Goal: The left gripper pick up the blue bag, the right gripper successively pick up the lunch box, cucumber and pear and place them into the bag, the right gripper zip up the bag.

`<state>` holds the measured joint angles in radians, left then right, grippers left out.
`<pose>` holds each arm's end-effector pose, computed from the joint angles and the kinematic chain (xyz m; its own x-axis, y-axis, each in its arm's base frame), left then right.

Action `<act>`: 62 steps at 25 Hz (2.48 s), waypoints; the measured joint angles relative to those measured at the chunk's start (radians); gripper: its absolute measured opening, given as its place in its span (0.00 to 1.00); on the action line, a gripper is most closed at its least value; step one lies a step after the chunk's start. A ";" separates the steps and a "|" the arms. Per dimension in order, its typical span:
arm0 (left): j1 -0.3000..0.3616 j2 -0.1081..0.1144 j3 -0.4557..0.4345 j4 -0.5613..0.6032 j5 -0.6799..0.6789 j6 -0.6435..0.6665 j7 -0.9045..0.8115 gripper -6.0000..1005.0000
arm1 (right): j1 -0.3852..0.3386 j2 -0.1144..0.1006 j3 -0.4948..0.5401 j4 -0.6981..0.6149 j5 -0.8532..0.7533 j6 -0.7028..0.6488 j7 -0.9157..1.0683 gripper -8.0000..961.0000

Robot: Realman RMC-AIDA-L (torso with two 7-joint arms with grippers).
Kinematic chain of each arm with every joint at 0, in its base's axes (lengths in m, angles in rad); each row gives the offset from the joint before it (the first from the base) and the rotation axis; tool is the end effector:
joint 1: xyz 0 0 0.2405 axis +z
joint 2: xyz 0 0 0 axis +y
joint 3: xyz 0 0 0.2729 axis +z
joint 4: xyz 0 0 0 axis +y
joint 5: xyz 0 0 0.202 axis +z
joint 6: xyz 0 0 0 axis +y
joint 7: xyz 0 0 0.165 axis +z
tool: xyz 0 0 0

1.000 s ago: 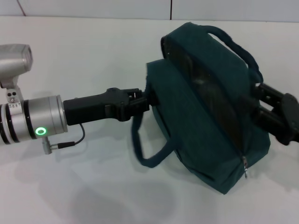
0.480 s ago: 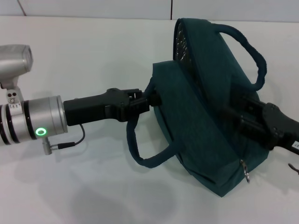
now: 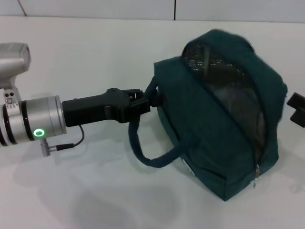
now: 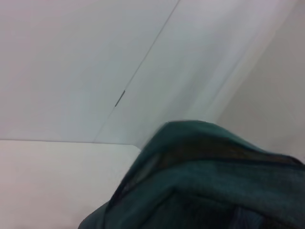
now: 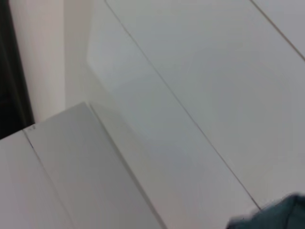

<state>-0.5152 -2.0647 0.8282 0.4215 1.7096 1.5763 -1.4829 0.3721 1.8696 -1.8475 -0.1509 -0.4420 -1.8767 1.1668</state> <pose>-0.2476 0.3192 -0.0497 0.5308 0.5380 0.6549 0.6174 -0.7748 0.1361 0.2775 0.2574 0.0176 0.3195 -0.3680 -0.8732 -0.5230 -0.8369 0.1613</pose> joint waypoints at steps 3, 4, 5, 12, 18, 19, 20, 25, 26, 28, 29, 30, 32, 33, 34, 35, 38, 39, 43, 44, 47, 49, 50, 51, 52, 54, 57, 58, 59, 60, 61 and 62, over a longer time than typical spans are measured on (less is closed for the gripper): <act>0.001 0.000 0.000 0.000 0.002 -0.001 0.002 0.27 | 0.012 -0.011 0.001 0.046 -0.009 0.001 0.034 0.65; 0.001 0.000 0.000 0.000 0.002 -0.002 0.003 0.27 | 0.016 -0.012 -0.001 0.057 -0.011 -0.002 0.045 0.65; 0.002 0.000 0.000 0.000 0.002 -0.002 0.004 0.27 | 0.020 -0.012 -0.002 0.064 -0.012 -0.005 0.051 0.65; 0.011 0.000 0.000 0.000 0.003 -0.001 0.005 0.27 | 0.007 -0.018 0.047 0.091 -0.004 0.038 0.038 0.65; 0.015 0.000 0.001 0.000 0.006 -0.001 0.007 0.27 | 0.019 0.004 0.053 0.089 -0.014 0.348 -0.029 0.66; 0.014 0.000 0.001 0.000 0.006 -0.001 0.007 0.27 | 0.029 0.016 0.050 0.086 -0.026 0.387 -0.045 0.66; 0.012 0.000 0.001 0.000 0.006 -0.001 0.006 0.27 | 0.043 0.028 0.050 0.084 -0.045 0.420 -0.061 0.66; 0.007 0.000 0.000 0.000 0.007 -0.003 0.003 0.27 | 0.099 0.047 0.051 0.080 -0.094 0.506 -0.108 0.65; 0.007 0.000 0.000 0.000 0.007 -0.003 0.003 0.27 | 0.106 0.049 0.051 0.076 -0.096 0.516 -0.115 0.65; 0.006 0.000 0.000 0.001 0.007 -0.003 0.002 0.27 | 0.111 0.051 0.049 0.059 -0.113 0.523 -0.117 0.65; 0.005 0.000 0.000 0.003 0.007 -0.003 0.002 0.27 | 0.112 0.055 0.048 0.041 -0.136 0.520 -0.113 0.65; 0.005 0.000 0.000 0.007 0.007 -0.003 0.001 0.27 | 0.112 0.058 0.047 0.027 -0.155 0.514 -0.108 0.65; 0.006 0.001 0.000 0.018 0.007 -0.004 0.001 0.27 | 0.111 0.066 0.047 -0.004 -0.198 0.494 -0.087 0.65; 0.006 0.001 0.000 0.022 0.006 -0.004 0.001 0.27 | 0.111 0.069 0.047 -0.014 -0.216 0.481 -0.074 0.65; 0.005 0.001 0.000 0.025 0.005 -0.004 0.000 0.27 | 0.111 0.071 0.047 -0.020 -0.228 0.469 -0.062 0.65; 0.003 0.003 0.000 0.026 0.004 -0.005 0.001 0.27 | 0.114 0.073 0.047 -0.024 -0.241 0.454 -0.049 0.65; -0.006 0.006 0.000 0.026 0.004 -0.011 0.001 0.27 | 0.124 0.078 0.048 -0.029 -0.272 0.413 -0.025 0.65; -0.009 0.006 0.000 0.026 0.004 -0.013 0.002 0.27 | 0.127 0.079 0.048 -0.029 -0.276 0.401 -0.022 0.65; -0.010 0.007 0.000 0.034 0.004 -0.013 0.006 0.27 | 0.131 0.079 0.048 -0.025 -0.282 0.393 -0.018 0.64; -0.009 0.007 0.000 0.041 0.003 -0.013 0.006 0.27 | 0.132 0.078 0.048 -0.024 -0.285 0.392 -0.014 0.64; 0.001 0.005 -0.007 0.066 -0.005 -0.013 0.001 0.27 | 0.128 0.064 0.047 -0.021 -0.309 0.387 0.011 0.63; 0.003 0.006 -0.012 0.071 -0.011 -0.013 0.001 0.27 | 0.119 0.047 0.048 -0.018 -0.315 0.370 0.020 0.63; 0.004 0.007 -0.012 0.073 -0.016 -0.013 0.001 0.27 | 0.111 0.036 0.050 -0.018 -0.317 0.356 0.021 0.62; 0.005 0.008 -0.013 0.075 -0.021 -0.013 0.000 0.27 | 0.103 0.025 0.052 -0.018 -0.317 0.342 0.022 0.62; 0.006 0.009 -0.013 0.076 -0.025 -0.013 0.000 0.27 | 0.094 0.014 0.054 -0.017 -0.317 0.326 0.021 0.62; 0.006 0.011 -0.013 0.076 -0.036 -0.013 0.000 0.27 | 0.075 -0.010 0.059 -0.018 -0.317 0.284 0.018 0.62; 0.006 0.013 -0.013 0.077 -0.048 -0.013 0.000 0.27 | 0.060 -0.033 0.059 -0.014 -0.316 0.211 0.016 0.61; 0.006 0.013 -0.014 0.077 -0.049 -0.013 0.000 0.27 | 0.058 -0.040 0.057 -0.008 -0.318 0.174 0.016 0.61; 0.005 0.013 -0.014 0.077 -0.049 -0.013 0.000 0.27 | 0.058 -0.047 0.056 0.000 -0.324 0.152 0.016 0.61; 0.004 0.013 -0.014 0.077 -0.049 -0.013 -0.001 0.27 | 0.058 -0.052 0.055 0.005 -0.331 0.132 0.016 0.60; 0.002 0.013 -0.014 0.077 -0.049 -0.013 -0.002 0.27 | 0.059 -0.058 0.055 0.014 -0.345 0.123 0.017 0.60; 0.002 0.014 -0.014 0.077 -0.049 -0.013 -0.003 0.27 | 0.062 -0.062 0.054 0.022 -0.360 0.121 0.019 0.60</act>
<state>-0.5137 -2.0510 0.8146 0.4986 1.6608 1.5633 -1.4862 0.4336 1.8071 -1.7931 -0.1284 -0.8020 -1.7561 1.1860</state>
